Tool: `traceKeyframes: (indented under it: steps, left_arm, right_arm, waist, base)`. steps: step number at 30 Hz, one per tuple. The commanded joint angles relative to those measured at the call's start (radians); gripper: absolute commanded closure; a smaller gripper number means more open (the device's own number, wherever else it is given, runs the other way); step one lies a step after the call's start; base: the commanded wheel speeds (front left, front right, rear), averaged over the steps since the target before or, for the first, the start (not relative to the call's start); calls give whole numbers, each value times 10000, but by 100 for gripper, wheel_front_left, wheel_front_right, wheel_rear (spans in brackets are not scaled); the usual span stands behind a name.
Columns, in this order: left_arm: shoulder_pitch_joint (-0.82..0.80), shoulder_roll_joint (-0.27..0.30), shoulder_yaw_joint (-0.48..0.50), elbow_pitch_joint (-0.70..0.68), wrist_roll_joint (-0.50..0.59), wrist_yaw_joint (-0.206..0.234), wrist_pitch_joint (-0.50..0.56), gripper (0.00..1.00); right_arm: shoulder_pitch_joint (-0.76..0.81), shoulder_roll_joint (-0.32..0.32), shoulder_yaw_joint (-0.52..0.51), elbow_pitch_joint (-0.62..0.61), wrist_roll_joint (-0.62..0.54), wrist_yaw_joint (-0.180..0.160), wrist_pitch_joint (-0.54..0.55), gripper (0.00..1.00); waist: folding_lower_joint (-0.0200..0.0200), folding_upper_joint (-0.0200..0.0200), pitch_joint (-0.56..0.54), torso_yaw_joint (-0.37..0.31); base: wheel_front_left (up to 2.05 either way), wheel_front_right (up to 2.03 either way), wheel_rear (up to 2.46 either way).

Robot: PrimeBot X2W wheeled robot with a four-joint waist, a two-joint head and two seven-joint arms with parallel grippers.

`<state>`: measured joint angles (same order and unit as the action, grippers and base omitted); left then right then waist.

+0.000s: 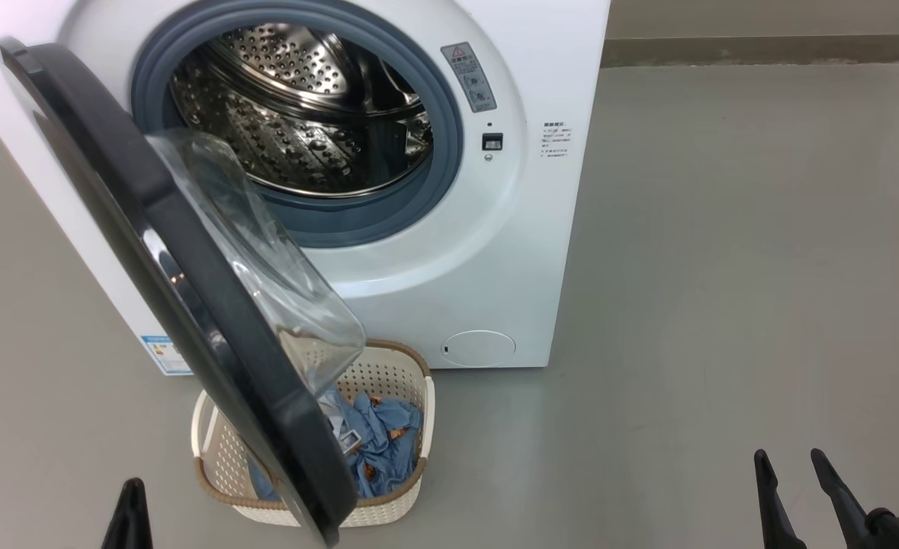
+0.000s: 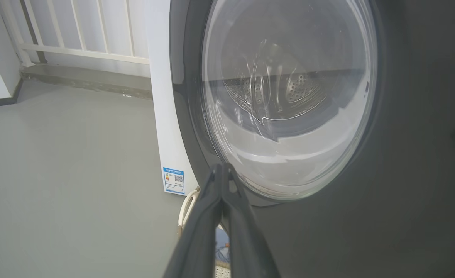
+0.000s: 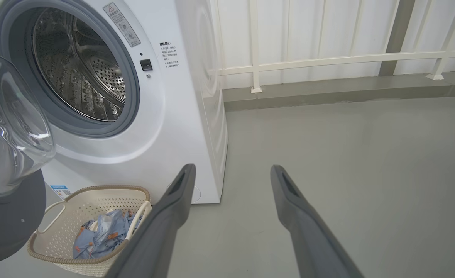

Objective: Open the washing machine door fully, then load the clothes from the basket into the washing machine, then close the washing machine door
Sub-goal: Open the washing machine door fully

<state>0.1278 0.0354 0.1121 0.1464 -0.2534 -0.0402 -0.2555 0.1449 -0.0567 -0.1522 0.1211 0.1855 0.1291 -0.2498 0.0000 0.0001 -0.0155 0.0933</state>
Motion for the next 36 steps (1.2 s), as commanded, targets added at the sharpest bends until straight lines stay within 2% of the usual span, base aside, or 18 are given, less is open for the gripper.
traceKeyframes:
  steps: [1,7,13,16,20,22,24,28,31,36]
  left_arm:
    - [-271,148,392,-267,-74,59,-63,100]
    - [-587,148,892,-1334,-176,604,-63,100]
    - [-1299,150,1208,-4210,326,1034,-63,100]
    - [-1783,150,956,-5735,462,1130,89,100]
    - [-2734,159,-417,-7338,488,854,1477,100]
    - [-3249,156,-1469,-7747,417,684,2324,100]
    - [-3679,154,-2664,-7875,36,757,3029,100]
    - [-3895,151,-4793,-7539,-1091,1629,3878,100]
    - [-3638,151,-5866,-6874,-1906,2204,4178,100]
    - [-3194,150,-6595,-5577,-2712,2428,4293,100]
  right_arm:
    - [-124,-89,158,-295,-121,16,-120,0]
    - [-127,-68,112,-367,-153,16,-120,0]
    - [57,-52,24,-416,-133,16,-120,0]
    - [170,-35,-50,-438,-80,16,-120,0]
    - [266,1,-55,-468,8,16,-120,0]
    - [263,17,-64,-471,32,16,-120,0]
    - [277,31,-92,-479,73,16,-120,0]
    - [270,51,-49,-453,115,16,-120,0]
    - [268,58,-22,-442,156,16,-120,0]
    - [227,61,-11,-408,280,16,-120,0]
  waist:
    - [0,-1,9,43]
    - [0,-1,20,106]
    - [0,-1,-42,292]
    - [0,-1,-149,449]
    - [0,-1,-254,691]
    - [0,-1,-283,797]
    - [0,-1,-329,922]
    - [0,-1,-382,989]
    - [0,-1,-382,1022]
    - [0,-1,-266,1142]
  base:
    - [0,0,0]
    - [0,0,0]
    - [0,0,0]
    - [0,0,0]
    - [0,0,0]
    - [0,0,0]
    - [0,0,0]
    - [0,0,0]
    - [0,0,0]
    - [0,0,0]
